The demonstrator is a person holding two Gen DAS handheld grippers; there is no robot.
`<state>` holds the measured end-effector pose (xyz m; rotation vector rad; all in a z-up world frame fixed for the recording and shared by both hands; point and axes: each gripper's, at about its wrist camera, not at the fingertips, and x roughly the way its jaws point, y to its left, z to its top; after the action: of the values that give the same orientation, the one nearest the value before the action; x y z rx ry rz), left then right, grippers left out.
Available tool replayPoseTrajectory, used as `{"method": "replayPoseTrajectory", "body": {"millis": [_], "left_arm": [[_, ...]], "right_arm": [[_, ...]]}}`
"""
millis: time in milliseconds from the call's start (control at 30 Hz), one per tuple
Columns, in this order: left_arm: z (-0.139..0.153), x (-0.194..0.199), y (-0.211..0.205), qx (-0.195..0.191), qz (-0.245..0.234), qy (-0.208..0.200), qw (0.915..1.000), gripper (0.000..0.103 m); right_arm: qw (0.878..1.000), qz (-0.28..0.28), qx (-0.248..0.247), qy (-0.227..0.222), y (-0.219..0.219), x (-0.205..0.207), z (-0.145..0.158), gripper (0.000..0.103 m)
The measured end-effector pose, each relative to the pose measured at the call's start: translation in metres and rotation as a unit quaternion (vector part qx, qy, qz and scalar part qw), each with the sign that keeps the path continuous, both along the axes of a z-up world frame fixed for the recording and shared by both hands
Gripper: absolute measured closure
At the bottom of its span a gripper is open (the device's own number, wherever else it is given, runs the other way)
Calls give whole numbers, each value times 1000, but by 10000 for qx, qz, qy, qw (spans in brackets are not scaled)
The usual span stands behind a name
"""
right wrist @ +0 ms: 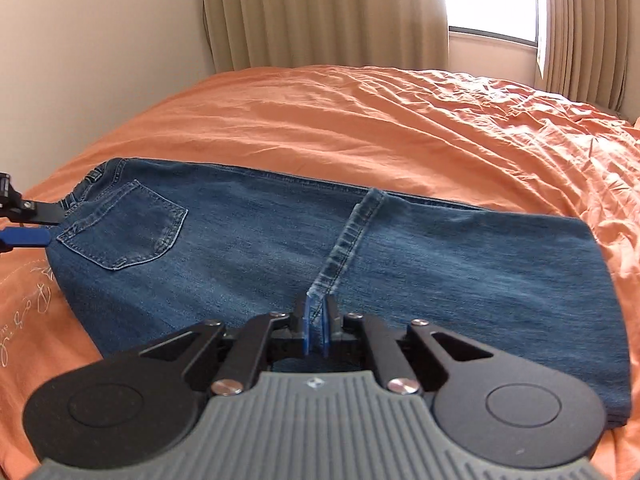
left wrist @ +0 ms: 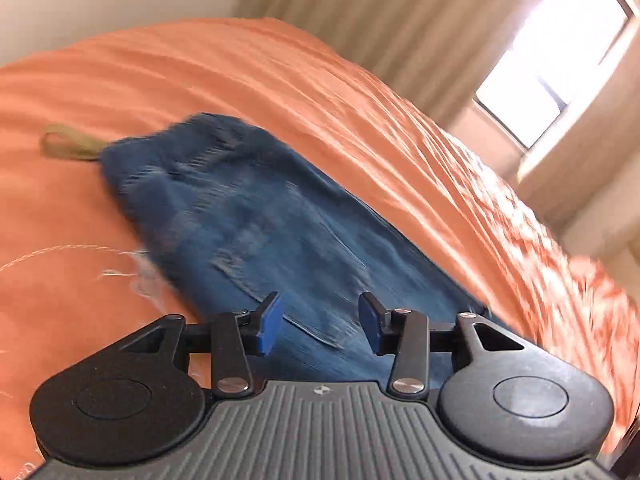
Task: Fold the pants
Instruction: 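Grasp the waistband with the left gripper and lift it with the drawstring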
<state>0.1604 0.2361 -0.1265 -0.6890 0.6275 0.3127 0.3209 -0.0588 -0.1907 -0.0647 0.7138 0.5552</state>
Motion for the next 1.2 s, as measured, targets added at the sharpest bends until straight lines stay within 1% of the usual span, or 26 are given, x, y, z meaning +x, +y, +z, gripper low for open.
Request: {"method": "replayPoseTrajectory", "body": {"millis": [67,133,167,233,267,300,333,367,400,433,467,533,633,733,900,1000,1033,1100,1167,1200], "left_arm": [[-7,-11,19,-185,359,-149,9991,50],[-17,-21,38,-461,804,-227,9954,49],[-22,-26,49,-673,1030,-272,9920,49],[-32,-33,66,-949,1473,-357,9839,47],[-36,-34,72,-1066,1641,-375,9800,47],[-42,-34,80,-1265,1801,-408,9746,47],[-48,-33,86,-1465,1898,-468,9697,46],[-54,-31,91,-1654,1969,-530,9649,44],[-62,-27,96,-1890,2078,-594,9579,43],[-69,-24,101,-2024,2194,-651,9522,43],[-74,-20,104,-2044,2254,-675,9502,42],[-83,-10,109,-1959,2329,-590,9507,42],[-92,2,117,-1991,2398,-719,9475,42],[-100,15,124,-1859,2501,-730,9474,42],[-106,37,124,-1437,2487,-578,9561,47],[-103,44,122,-1235,2462,-442,9603,55],[-101,45,122,-1193,2430,-444,9616,63],[-93,46,119,-1070,2449,-431,9627,68],[-82,47,112,-815,2427,-523,9653,78],[-72,45,106,-610,2375,-597,9676,79]], "right_arm": [[10000,26,-12,39,4,6,-7,102],[9999,120,-51,17,8,10,-12,102],[9998,183,-81,-19,10,11,-13,102],[9994,311,-160,-58,12,12,-17,101],[9992,347,-173,-14,12,12,-19,98],[9992,358,-171,41,12,13,-22,95],[9992,368,-172,63,13,14,-23,94],[9990,394,-190,79,12,15,-25,90],[9989,412,-225,92,13,16,-27,85],[9987,423,-264,93,14,17,-28,85],[9986,449,-277,78,13,17,-29,85],[9987,460,-220,99,11,19,-31,85],[9986,397,-11,338,4,28,-33,85],[9977,360,165,553,-2,34,-36,85],[9974,387,194,573,-2,35,-38,85],[9976,398,154,542,-1,34,-38,85],[9976,390,151,550,0,34,-38,85],[9976,379,143,565,0,35,-37,85],[9977,382,106,559,0,34,-36,85],[9977,383,84,546,1,34,-36,85]]}}
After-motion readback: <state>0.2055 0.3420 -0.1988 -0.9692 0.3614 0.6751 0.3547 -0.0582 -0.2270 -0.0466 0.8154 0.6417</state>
